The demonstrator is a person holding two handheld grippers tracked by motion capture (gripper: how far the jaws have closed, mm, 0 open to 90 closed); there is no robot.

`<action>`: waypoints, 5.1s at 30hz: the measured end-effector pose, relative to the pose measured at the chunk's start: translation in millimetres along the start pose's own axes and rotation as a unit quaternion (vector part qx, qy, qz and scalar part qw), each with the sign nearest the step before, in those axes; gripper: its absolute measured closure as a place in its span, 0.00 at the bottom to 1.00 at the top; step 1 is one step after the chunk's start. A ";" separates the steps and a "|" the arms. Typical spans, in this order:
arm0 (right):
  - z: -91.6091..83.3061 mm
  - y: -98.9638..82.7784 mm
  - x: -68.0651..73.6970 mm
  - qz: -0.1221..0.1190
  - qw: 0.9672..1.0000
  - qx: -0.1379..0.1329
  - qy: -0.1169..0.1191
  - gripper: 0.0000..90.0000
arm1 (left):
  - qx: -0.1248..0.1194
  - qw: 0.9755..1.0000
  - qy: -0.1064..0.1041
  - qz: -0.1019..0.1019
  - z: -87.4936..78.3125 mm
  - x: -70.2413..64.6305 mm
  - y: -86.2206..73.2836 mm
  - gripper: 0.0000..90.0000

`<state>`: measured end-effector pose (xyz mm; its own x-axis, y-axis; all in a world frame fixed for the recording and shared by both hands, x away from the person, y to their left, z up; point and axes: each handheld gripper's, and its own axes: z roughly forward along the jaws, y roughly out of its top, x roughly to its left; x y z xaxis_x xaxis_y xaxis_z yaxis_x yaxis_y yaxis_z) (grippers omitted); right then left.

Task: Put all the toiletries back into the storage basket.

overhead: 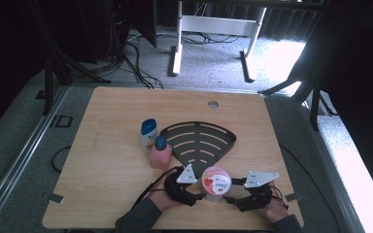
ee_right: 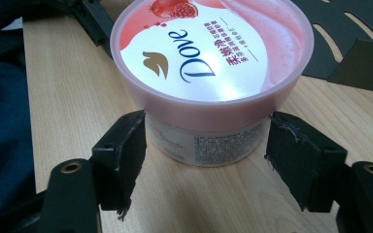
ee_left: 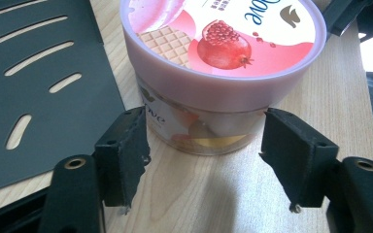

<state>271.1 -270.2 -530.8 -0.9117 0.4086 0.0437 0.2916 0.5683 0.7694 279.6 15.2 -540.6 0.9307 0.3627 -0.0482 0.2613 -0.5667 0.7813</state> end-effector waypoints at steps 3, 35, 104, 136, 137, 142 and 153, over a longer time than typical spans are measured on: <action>0.9 0.5 -0.4 -0.001 1.000 0.001 -0.001 0.33 | -0.002 1.000 0.001 0.001 1.0 -1.1 0.4 0.37; 4.8 6.4 2.4 -0.015 1.000 0.014 -0.020 0.29 | -0.004 1.000 0.012 0.027 2.3 -4.8 7.4 0.33; -1.2 35.2 -24.8 -0.011 1.000 -0.019 -0.019 0.29 | -0.012 0.999 0.043 0.009 -13.5 15.7 38.0 0.33; -15.8 51.6 -39.7 -0.017 0.999 -0.027 -0.028 0.29 | -0.020 0.998 0.061 -0.002 -15.8 20.8 61.2 0.33; -15.9 52.1 -40.3 -0.018 0.999 -0.027 -0.028 0.29 | -0.021 0.998 0.062 -0.003 -15.7 21.2 61.2 0.33; -15.3 55.8 -43.3 -0.022 0.999 -0.022 -0.029 0.29 | -0.022 0.998 0.065 -0.007 -15.8 23.6 62.3 0.33; -15.0 64.5 -53.8 -0.026 0.999 -0.026 -0.030 0.29 | -0.026 0.996 0.079 -0.013 -16.4 31.0 69.8 0.33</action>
<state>334.5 -266.3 -474.0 -0.9057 0.4226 -0.0346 0.2270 0.5522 0.8022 322.6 -0.9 -477.3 0.8706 0.4913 0.0263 0.2675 -0.5175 0.8128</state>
